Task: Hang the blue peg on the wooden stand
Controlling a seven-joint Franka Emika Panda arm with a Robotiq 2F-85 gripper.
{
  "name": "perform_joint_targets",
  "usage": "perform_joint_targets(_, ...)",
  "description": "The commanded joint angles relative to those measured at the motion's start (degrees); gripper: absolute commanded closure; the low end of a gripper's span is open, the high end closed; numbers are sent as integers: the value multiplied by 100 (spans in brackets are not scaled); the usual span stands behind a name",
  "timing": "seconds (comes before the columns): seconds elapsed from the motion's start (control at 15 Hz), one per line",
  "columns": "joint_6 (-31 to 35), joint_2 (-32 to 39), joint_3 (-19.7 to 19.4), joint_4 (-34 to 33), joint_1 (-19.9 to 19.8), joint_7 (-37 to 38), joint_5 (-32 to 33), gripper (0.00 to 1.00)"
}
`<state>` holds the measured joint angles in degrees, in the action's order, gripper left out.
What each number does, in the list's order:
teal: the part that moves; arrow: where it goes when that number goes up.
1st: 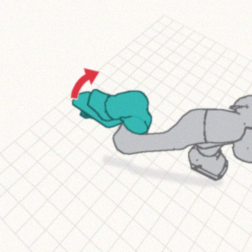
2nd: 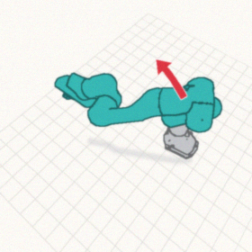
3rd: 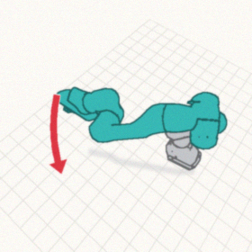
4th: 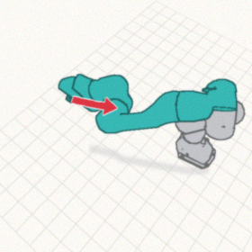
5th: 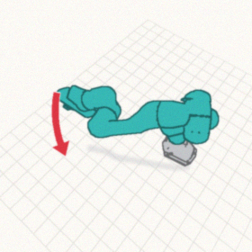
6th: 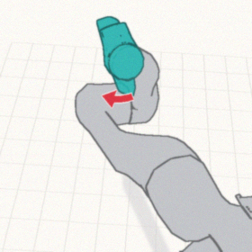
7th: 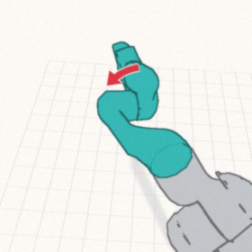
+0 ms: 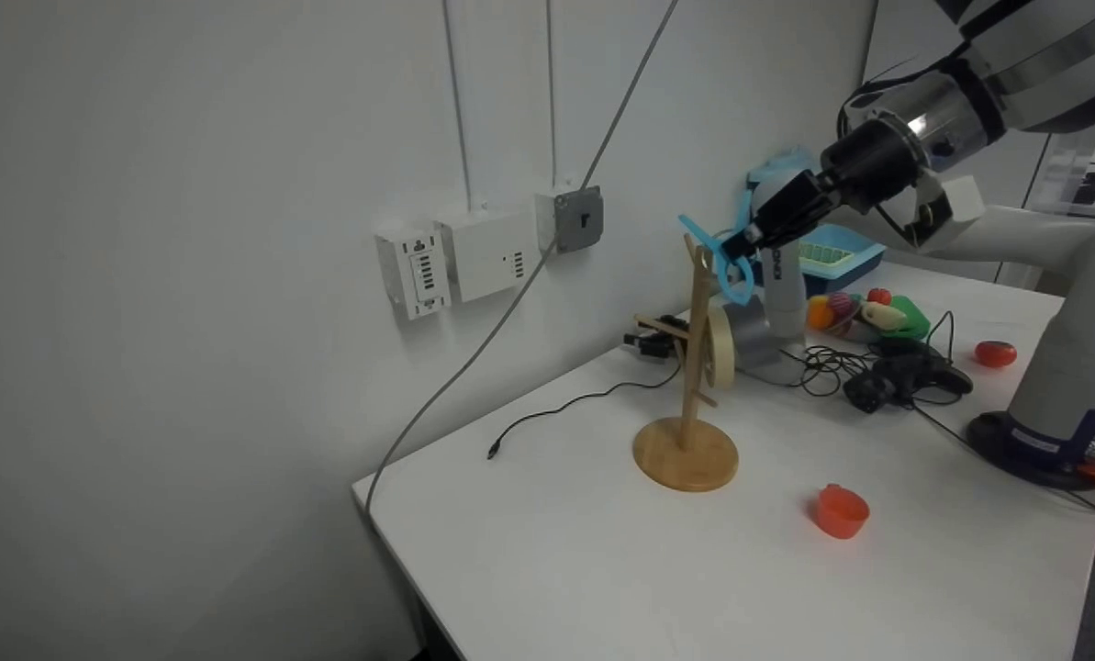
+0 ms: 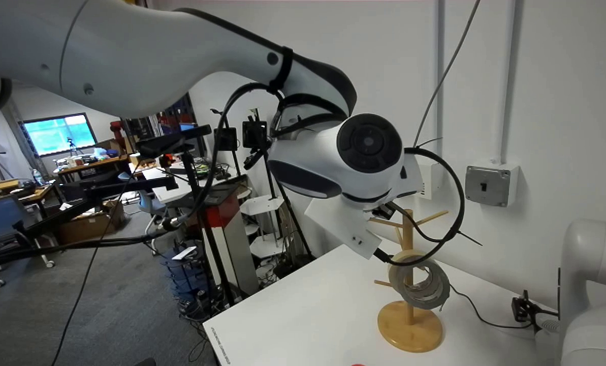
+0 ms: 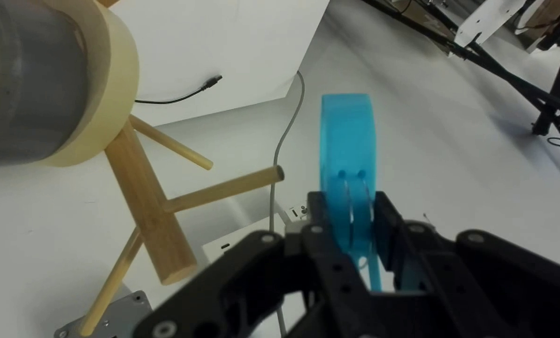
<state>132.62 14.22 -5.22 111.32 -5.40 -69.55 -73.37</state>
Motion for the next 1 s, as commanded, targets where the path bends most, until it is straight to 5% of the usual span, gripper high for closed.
perform_joint_targets(0.0,-87,126,15,-177,-134,-51,-35,93)
perform_joint_targets(0.93,-218,554,42,-660,-224,-37,31,93)
